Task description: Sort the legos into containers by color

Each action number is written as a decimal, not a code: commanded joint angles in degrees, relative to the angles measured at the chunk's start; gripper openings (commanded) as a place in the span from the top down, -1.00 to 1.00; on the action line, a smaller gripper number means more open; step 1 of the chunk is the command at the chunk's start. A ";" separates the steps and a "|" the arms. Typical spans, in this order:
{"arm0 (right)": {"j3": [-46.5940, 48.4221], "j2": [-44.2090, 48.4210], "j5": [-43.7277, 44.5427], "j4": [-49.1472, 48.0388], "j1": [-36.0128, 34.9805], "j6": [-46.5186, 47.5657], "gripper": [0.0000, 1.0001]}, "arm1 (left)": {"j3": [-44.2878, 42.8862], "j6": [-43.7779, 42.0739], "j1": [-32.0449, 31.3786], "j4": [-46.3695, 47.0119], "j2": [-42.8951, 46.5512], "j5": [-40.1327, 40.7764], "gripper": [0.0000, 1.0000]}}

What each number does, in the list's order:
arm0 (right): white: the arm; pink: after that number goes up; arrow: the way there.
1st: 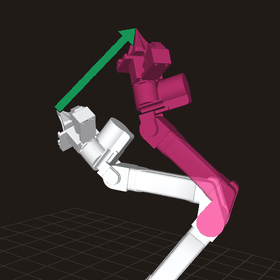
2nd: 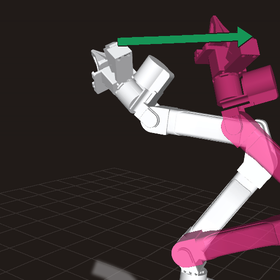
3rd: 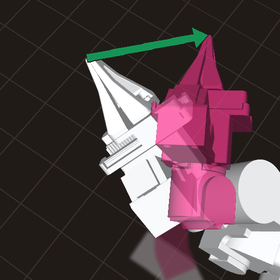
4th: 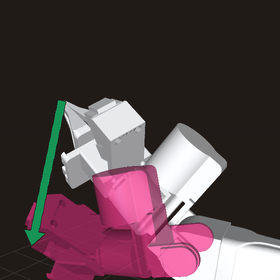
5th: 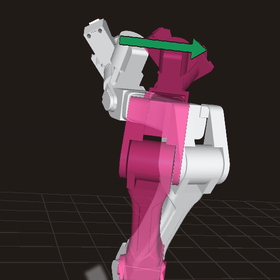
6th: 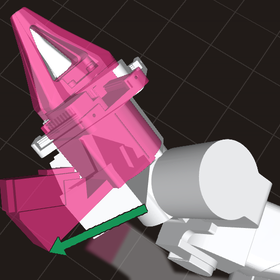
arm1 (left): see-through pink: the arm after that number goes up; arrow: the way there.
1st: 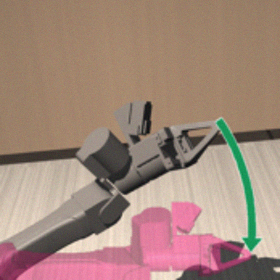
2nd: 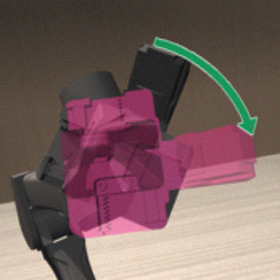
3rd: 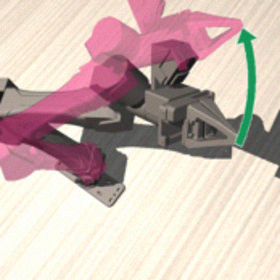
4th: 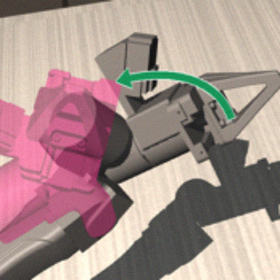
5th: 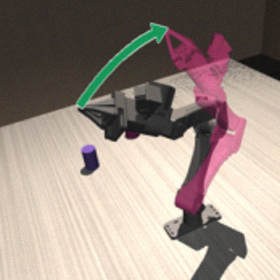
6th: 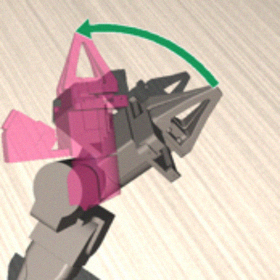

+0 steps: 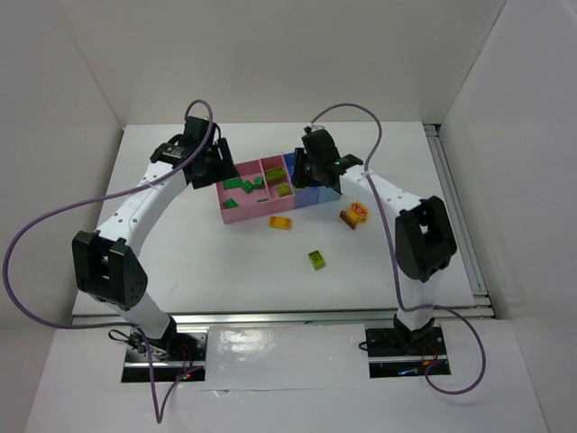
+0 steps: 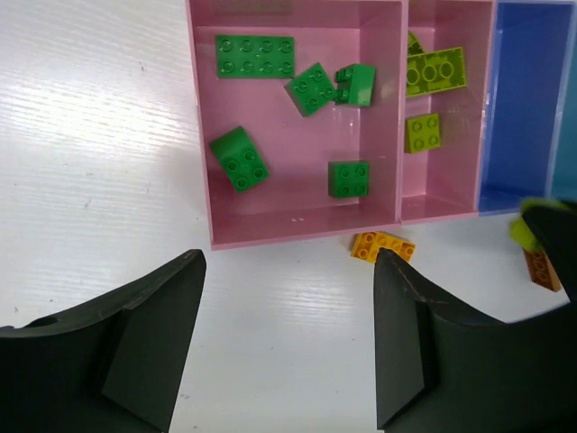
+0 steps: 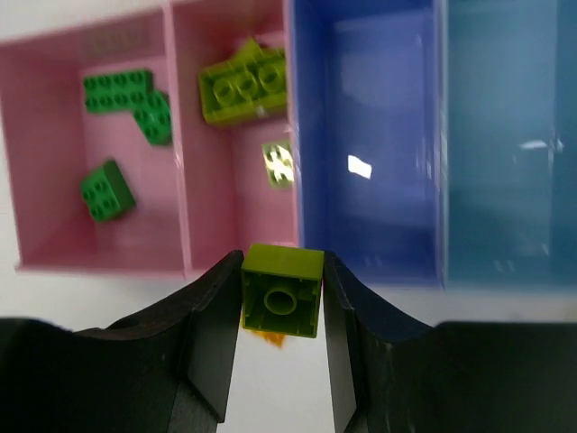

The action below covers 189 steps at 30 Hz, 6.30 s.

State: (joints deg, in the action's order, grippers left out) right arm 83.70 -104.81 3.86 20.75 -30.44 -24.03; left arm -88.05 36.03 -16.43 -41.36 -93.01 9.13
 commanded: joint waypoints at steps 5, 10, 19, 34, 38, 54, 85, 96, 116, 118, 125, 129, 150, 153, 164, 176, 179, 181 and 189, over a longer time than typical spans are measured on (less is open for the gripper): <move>18.50 -13.12 -1.84 -1.51 -2.00 2.76 0.37 | 3.58 1.06 0.17 0.32 5.64 -1.22 -0.60; 27.64 -20.08 -1.84 3.58 -2.61 2.76 -0.20 | 5.43 0.54 0.17 0.32 6.96 -1.22 -0.60; -1.40 4.15 7.20 -4.49 -7.97 3.99 -0.27 | 6.58 0.62 0.17 0.93 7.58 -0.69 -0.58; -34.75 21.06 3.26 0.25 -12.37 2.06 -0.76 | 6.49 0.53 -0.36 2.52 3.81 -1.65 -0.55; -35.27 18.78 4.05 -1.85 -12.37 2.06 -0.61 | 5.87 0.53 -0.89 2.52 3.80 -1.13 -0.55; -25.27 16.22 7.47 -0.19 -12.37 3.11 0.35 | 6.40 0.00 -0.89 2.52 4.33 -0.07 -0.55; -15.91 11.53 14.17 -3.18 2.39 2.68 0.58 | 14.84 0.62 -1.42 3.39 12.33 -2.26 -0.52; -29.04 17.89 5.38 -2.03 11.98 -1.28 -0.58 | 12.46 0.00 -4.14 4.54 8.56 -3.41 -0.52; -9.95 -3.47 -3.42 -5.35 -8.15 24.65 -0.71 | 10.27 -2.02 -0.36 2.52 8.81 -1.22 -0.52; -9.96 -5.13 -2.72 -6.68 -8.68 24.65 -0.71 | 10.27 -2.02 0.34 2.52 8.81 -1.74 -0.52; -6.54 -9.52 -3.85 -10.02 -9.81 24.65 -0.71 | 10.79 -2.02 2.01 2.52 9.34 -2.27 -0.52; -4.34 -11.90 -3.86 -10.03 -11.74 25.26 -0.62 | 11.41 -2.02 2.63 2.52 9.87 -2.80 -0.52; -15.68 7.17 8.45 -9.16 -9.92 19.73 0.64 | 9.65 -3.69 3.68 3.04 9.87 -5.52 -0.52; -10.15 5.95 7.31 -5.21 -5.44 19.11 0.64 | 9.65 -3.69 3.68 3.04 9.34 -5.52 -0.52; 15.95 -13.74 6.43 2.18 1.07 22.54 0.56 | 10.79 -3.07 3.68 3.04 9.34 -5.52 -0.52; 2.55 0.03 14.93 -1.76 4.76 12.45 -0.03 | 11.85 -3.07 3.68 3.04 9.87 -6.75 -0.52; -9.63 9.25 17.24 -1.77 8.35 5.87 0.21 | 11.15 -3.78 3.68 3.04 9.87 -6.23 -0.52; -15.64 15.41 16.37 -1.77 10.65 3.30 0.17 | 10.62 -3.78 3.68 3.04 9.26 -7.54 -0.52; -26.48 17.64 6.70 1.40 20.42 -5.75 -0.63 | 9.39 -3.25 2.45 3.66 7.06 -9.21 -0.52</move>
State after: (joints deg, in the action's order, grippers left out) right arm 57.91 -86.65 14.61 21.74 -10.33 -24.53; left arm -76.31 33.06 -13.45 -38.74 -85.25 1.02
